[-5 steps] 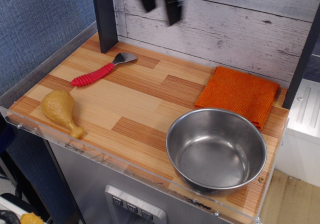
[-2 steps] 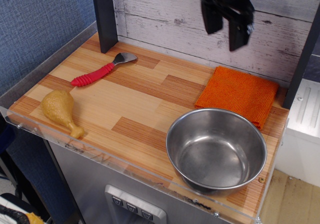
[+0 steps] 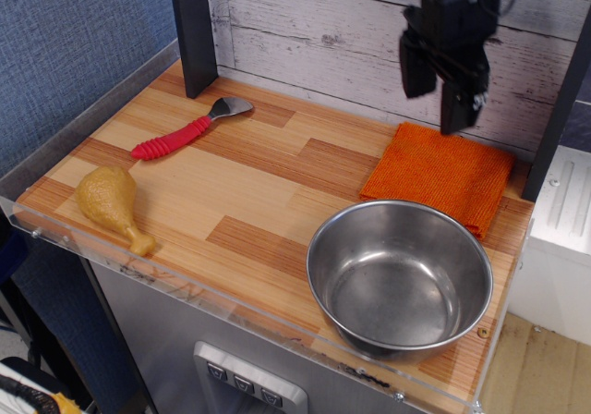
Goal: Move the cloth next to the spoon.
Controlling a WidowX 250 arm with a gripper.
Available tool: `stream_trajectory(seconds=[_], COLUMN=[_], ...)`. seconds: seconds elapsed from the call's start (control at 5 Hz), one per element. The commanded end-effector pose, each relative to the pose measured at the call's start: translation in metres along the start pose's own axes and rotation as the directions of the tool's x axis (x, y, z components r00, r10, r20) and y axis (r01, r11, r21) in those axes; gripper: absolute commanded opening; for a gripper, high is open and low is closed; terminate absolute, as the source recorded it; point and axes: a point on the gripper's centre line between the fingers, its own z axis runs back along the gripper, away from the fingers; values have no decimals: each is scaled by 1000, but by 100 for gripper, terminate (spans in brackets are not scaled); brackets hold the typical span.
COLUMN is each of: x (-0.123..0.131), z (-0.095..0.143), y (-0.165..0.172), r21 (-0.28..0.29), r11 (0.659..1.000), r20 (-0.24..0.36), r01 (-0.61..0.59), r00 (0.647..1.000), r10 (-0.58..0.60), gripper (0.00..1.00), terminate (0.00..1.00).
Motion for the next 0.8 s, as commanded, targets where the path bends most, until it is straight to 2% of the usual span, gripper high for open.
stream_trajectory(seconds=[0.0,0.2,0.6], x=[-4,-8,-1], z=[-14,-29,-49], y=[-7,-8,-10], r21=[-23,-11,11], r11=[998,997,990], r20=[2,2,45], r01=[59,75,139], r00=[998,997,989], r10=[-59,-75,-140], gripper=[100,100,100], terminate=[0,0,0])
